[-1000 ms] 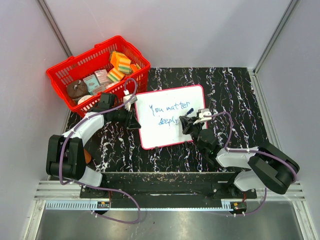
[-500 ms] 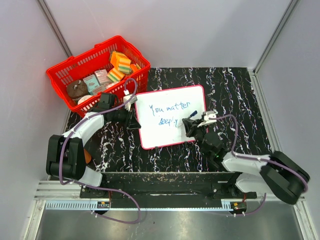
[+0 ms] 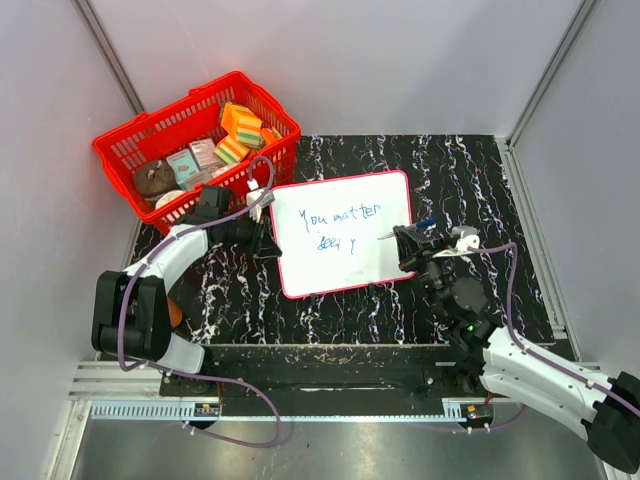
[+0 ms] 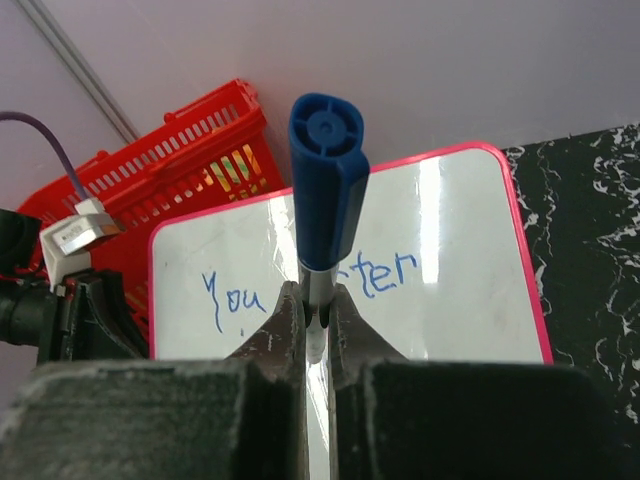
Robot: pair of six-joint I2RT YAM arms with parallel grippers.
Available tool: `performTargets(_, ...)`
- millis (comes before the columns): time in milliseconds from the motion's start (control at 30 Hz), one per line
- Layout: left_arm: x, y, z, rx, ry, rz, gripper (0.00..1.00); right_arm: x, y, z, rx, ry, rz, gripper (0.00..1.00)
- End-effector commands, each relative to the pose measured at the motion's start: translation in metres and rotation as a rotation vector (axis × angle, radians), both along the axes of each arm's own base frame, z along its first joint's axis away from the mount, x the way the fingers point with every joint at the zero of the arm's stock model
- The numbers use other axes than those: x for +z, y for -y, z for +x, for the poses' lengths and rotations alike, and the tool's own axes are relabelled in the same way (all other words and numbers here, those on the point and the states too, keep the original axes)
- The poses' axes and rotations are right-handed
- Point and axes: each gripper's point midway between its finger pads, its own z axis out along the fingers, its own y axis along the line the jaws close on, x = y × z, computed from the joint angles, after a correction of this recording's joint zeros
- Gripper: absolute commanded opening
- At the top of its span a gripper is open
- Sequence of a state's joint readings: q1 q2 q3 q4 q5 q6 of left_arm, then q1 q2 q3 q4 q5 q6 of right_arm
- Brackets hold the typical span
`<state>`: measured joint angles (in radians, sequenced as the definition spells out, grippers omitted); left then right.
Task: Write a sentence on the whiteboard
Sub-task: Write a sentence on the whiteboard, then put down the whiteboard marker at the center of the board.
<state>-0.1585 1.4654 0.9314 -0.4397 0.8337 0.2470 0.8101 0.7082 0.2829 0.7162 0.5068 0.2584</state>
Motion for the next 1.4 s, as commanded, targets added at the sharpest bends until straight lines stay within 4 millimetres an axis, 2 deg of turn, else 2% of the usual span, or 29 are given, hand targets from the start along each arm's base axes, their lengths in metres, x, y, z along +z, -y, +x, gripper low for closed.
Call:
performTargets(0,0.009,-0.002,0.017,-0.025,0.132,0.032,0.0,-0.014,0.01,0.005,-0.058,-0.065,-0.061,0.0)
performTargets(167,-0.006,-0.009,0.023,-0.028,0.145,0.092,0.0,-0.03,0.007,0.001,-0.03,-0.127,-0.103,0.0)
performTargets(367,-0.01,-0.013,0.022,-0.045,0.146,0.128,0.0,-0.047,0.004,-0.003,0.045,-0.214,-0.124,0.0)
performTargets(400,-0.008,-0.014,0.021,-0.049,0.154,0.129,0.0,-0.048,0.008,0.0,0.045,-0.226,-0.11,0.0)
performTargets(500,-0.006,-0.014,0.02,-0.047,0.163,0.131,0.02,-0.049,0.0,-0.001,0.142,-0.255,-0.097,0.0)
performTargets(600,-0.004,-0.014,0.02,-0.048,0.17,0.129,0.03,-0.04,0.0,0.002,0.219,-0.26,-0.064,0.0)
performTargets(700,-0.004,-0.015,0.019,-0.048,0.168,0.133,0.1,-0.031,0.002,0.006,0.291,-0.277,-0.035,0.0)
performTargets(733,-0.006,-0.017,0.02,-0.039,0.168,0.146,0.17,-0.03,0.01,0.01,0.303,-0.285,-0.02,0.0)
performTargets(800,-0.006,-0.017,0.02,-0.038,0.173,0.148,0.25,-0.026,0.021,0.013,0.305,-0.283,0.047,0.0)
performTargets(833,-0.005,-0.018,0.02,-0.037,0.18,0.149,0.3,-0.03,0.024,0.012,0.335,-0.294,0.061,0.0)
performTargets(867,-0.004,-0.018,0.02,-0.037,0.185,0.148,0.41,-0.028,0.045,0.021,0.285,-0.285,0.09,0.0)
performTargets(900,-0.003,-0.018,0.021,-0.036,0.188,0.147,0.45,-0.03,0.054,0.024,0.275,-0.296,0.11,0.0)
performTargets(933,-0.002,-0.018,0.021,-0.031,0.194,0.149,0.48,-0.04,0.058,0.026,0.296,-0.343,0.149,0.0)
performTargets(967,-0.001,-0.018,0.022,-0.03,0.197,0.148,0.54,-0.038,0.065,0.029,0.293,-0.332,0.168,0.0)
performTargets(1000,0.0,-0.018,0.021,-0.032,0.201,0.146,0.57,-0.04,0.082,0.035,0.254,-0.342,0.21,0.0)
performTargets(1200,0.012,-0.018,0.018,-0.017,0.237,0.136,0.75,-0.06,0.109,0.049,0.172,-0.408,0.242,0.0)
performTargets(1233,0.018,-0.019,0.018,-0.009,0.259,0.139,0.77,-0.07,0.116,0.051,0.122,-0.451,0.252,0.0)
performTargets(1300,0.024,-0.021,0.015,0.0,0.284,0.144,0.82,-0.076,0.126,0.056,0.059,-0.475,0.232,0.0)
performTargets(1367,0.04,-0.023,0.013,0.013,0.335,0.143,0.84,-0.094,0.136,0.059,-0.004,-0.549,0.229,0.0)
